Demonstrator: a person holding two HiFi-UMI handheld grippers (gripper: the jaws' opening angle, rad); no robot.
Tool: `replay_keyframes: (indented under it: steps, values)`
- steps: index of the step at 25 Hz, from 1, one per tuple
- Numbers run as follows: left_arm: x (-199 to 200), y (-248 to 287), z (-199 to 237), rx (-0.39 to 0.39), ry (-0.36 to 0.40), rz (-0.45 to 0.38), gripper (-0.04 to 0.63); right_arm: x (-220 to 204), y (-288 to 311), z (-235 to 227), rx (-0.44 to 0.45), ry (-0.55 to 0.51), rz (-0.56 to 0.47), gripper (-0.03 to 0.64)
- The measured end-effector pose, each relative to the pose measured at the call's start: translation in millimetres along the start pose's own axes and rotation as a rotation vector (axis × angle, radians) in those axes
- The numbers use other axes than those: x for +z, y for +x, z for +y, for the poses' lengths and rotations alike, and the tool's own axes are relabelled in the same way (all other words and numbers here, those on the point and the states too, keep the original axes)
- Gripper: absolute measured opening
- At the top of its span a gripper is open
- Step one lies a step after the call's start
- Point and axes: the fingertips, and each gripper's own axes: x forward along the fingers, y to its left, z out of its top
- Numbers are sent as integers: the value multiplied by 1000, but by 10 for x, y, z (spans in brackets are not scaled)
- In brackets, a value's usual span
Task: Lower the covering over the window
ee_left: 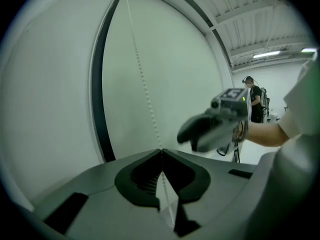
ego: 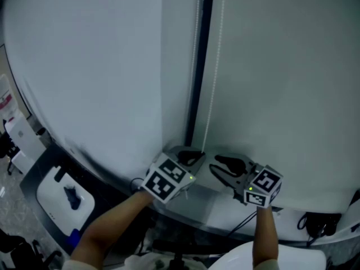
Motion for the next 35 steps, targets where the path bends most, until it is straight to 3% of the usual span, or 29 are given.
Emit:
replay_keyframes:
  steps: [4,9,13,24,35]
  values:
    - [-414,122,-153,-35,-35,69,29,565,-284,-201,-79,44,-178,141]
    - [-455,123,-212,-47,-38,63,29,892,-202,-300,-193,23,-260,141]
    - [-464,70,-215,-49,-52,52,29,906,-2,-548,-264,55,-260,141]
    - [-515,-105,-194,-33,-72,37,29,988,904,-689,-186,50,-252,141]
    - [-539,-261,-273,-83,-51,47,29,833,1255,-844,0,46,-170,169]
